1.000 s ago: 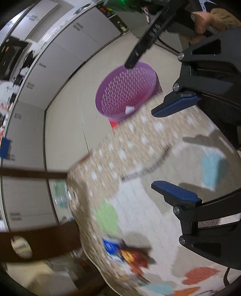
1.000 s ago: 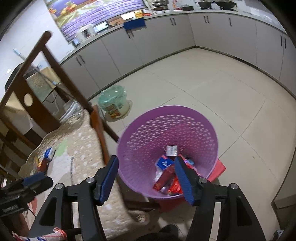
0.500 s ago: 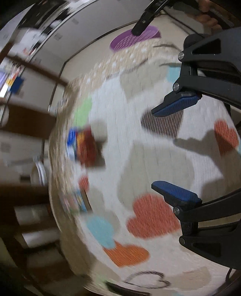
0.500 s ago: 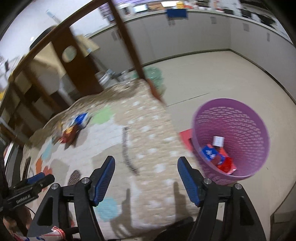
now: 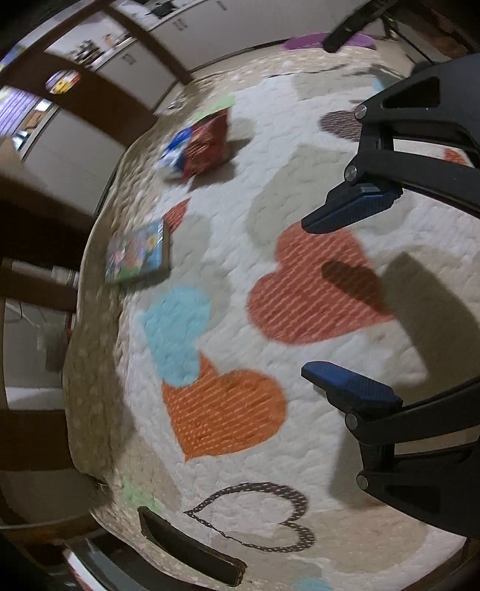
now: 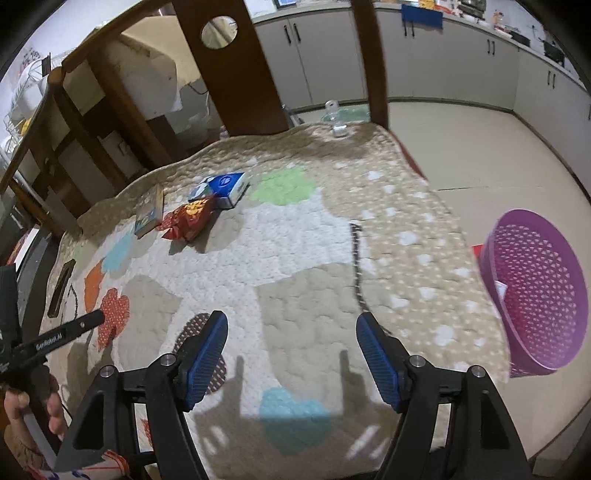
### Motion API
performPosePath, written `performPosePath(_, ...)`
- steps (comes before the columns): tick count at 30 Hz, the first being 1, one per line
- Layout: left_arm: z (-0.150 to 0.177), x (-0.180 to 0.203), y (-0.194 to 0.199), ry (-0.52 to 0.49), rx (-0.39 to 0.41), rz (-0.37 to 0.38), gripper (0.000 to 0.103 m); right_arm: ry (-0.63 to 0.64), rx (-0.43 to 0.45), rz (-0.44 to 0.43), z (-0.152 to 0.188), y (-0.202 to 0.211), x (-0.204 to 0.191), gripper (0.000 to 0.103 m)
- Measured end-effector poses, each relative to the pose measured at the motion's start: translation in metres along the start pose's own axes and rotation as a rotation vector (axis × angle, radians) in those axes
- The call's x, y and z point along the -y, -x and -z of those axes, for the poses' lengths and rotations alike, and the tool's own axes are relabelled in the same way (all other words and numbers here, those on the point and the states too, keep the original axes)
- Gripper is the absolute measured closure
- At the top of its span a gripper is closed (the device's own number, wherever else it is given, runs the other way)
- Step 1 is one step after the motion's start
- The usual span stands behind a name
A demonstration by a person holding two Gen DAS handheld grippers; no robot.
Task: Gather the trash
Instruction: 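Grasp the green card box with the left gripper while the right gripper grasps the red snack bag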
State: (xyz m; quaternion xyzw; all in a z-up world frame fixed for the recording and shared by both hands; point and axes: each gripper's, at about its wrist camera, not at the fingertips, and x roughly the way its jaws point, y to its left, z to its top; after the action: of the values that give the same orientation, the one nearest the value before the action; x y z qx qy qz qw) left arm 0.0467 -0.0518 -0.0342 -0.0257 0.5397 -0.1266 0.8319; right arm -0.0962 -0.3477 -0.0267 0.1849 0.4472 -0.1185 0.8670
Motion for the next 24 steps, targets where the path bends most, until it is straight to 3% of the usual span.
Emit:
performPosePath(10, -0.092, 0.010, -0.034, 0.012, 0.012, 0.068, 0.022, 0.065, -0.012, -0.140, -0.048, -0.054, -0.051, 0.019)
performPosePath(14, -0.124, 0.025, -0.062, -0.012, -0.007, 0.046, 0.021, 0.075, -0.025, -0.185, -0.071, -0.083, -0.070, 0.016)
performPosePath(19, -0.143, 0.034, -0.091, -0.035, -0.027, 0.000, 0.021, 0.050, -0.045, -0.225, -0.095, -0.116, -0.086, 0.016)
performPosePath(24, -0.150, 0.037, -0.108, -0.012, -0.054, 0.017, 0.017, 0.021, -0.068, -0.242, -0.104, -0.138, -0.092, 0.015)
